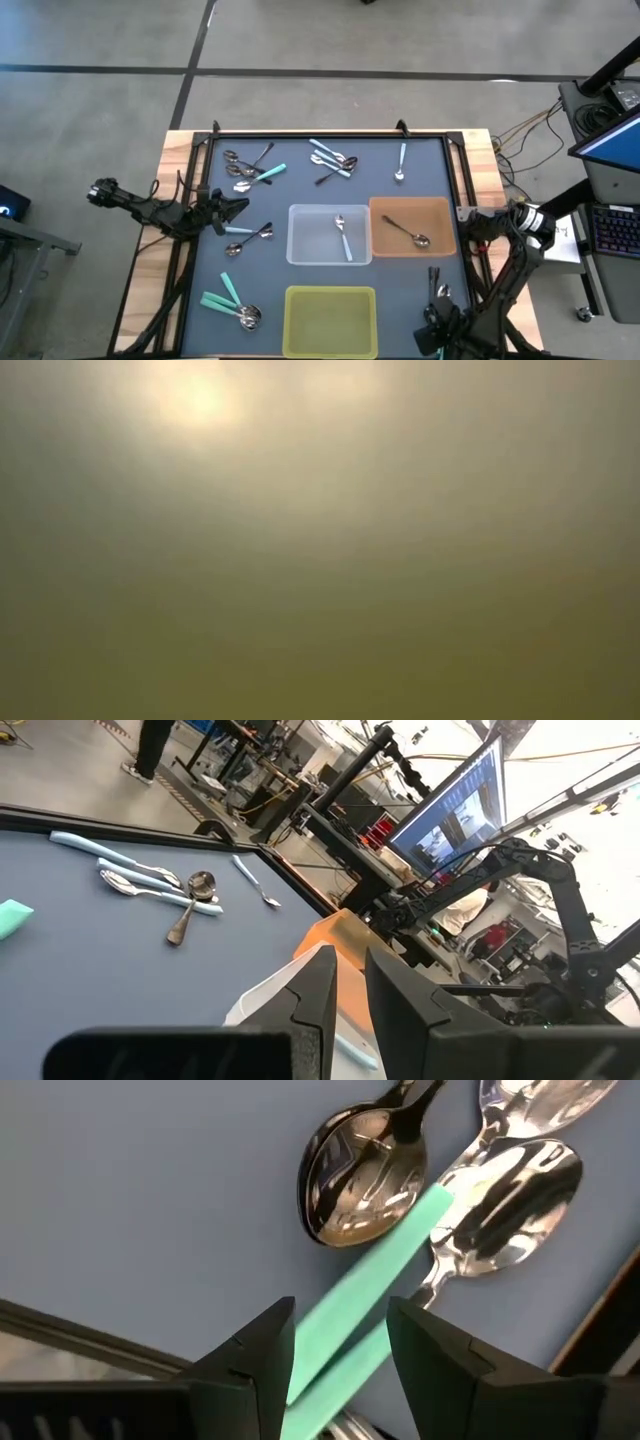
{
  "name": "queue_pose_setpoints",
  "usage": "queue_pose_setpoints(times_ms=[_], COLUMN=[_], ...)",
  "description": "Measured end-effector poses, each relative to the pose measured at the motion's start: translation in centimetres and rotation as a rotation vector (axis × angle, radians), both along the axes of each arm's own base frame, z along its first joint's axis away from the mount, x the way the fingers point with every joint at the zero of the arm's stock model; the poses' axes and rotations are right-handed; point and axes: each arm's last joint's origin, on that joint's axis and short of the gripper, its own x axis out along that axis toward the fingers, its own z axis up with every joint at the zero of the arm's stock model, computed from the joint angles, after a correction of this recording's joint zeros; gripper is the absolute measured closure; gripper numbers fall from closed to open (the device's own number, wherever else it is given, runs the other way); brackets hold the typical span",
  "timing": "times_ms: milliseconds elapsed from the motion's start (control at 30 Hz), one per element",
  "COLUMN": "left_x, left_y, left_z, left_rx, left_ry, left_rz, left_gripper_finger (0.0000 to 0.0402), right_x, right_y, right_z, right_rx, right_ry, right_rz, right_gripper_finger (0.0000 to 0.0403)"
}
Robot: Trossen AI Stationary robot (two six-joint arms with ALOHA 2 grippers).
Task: Sort silverware by color (type)
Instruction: Put the light green spoon into the yellow bin
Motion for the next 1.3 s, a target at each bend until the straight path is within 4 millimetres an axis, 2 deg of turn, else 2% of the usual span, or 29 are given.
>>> queue_pose_setpoints(times_ms=[400, 600, 900, 1300], left_x=[0.0, 0.0, 0.0, 0.0], left_y=[0.0, 0.0, 0.0, 0.0], left_z=[0.0, 0.0, 0.0, 0.0], left_rx=[0.0, 0.0, 0.0, 0.0], left_ry=[0.0, 0.0, 0.0, 0.0], left_rz=[0.0, 0.0, 0.0, 0.001], left_gripper_finger=[0.0361, 0.0361, 0.0361, 0.0361], right_x=[-0.7, -0.8, -0.5, -0.2], right_y=[-1.4, -2.0, -2.3, -3.2], right_z=[-3.3, -4.0, -3.8, -2.1], right_rx=[-0.019, -0.013, -0.024, -0.092], right_ry=[0.012, 0.013, 0.013, -0.128], right_rz=[0.0, 0.004, 0.014, 0.026], right_gripper_finger=[0.0253, 0.0282, 0.0359, 0.0353])
